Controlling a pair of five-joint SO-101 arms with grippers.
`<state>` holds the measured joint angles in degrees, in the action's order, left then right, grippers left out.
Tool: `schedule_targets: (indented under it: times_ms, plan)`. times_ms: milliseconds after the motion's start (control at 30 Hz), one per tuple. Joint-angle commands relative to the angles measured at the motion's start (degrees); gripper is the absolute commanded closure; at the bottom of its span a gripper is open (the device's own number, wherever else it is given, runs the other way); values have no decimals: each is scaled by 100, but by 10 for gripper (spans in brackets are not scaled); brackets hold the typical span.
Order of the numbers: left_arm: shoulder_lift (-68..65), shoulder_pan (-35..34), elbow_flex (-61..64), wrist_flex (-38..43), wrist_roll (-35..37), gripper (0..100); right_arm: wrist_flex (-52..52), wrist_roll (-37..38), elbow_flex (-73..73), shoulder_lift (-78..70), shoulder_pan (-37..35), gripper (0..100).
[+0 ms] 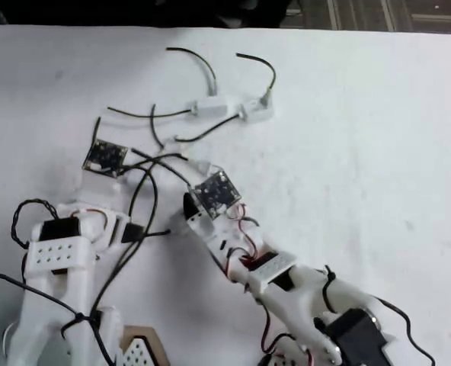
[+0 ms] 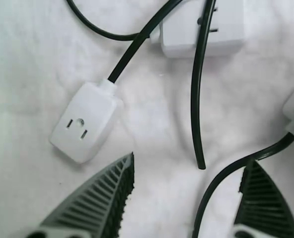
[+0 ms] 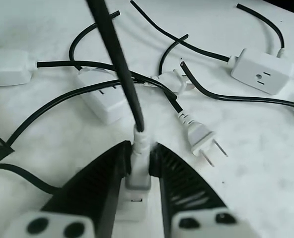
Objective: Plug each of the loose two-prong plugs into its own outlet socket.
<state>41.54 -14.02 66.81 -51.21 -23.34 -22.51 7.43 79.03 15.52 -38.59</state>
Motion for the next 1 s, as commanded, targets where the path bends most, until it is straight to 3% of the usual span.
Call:
schedule_targets:
  times_ms: [0, 600, 833, 967]
  plan:
    - [145, -31, -26, 53, 18, 662, 831, 70, 9, 453, -13, 978]
    - [145, -31, -26, 53, 18, 662, 3073, 70, -563, 1103, -48, 980]
    - [145, -31, -26, 53, 18, 662, 3152, 26, -712, 734, -198, 981]
    - [145, -31, -18, 53, 18, 662, 4066, 18, -1345, 338, 57, 981]
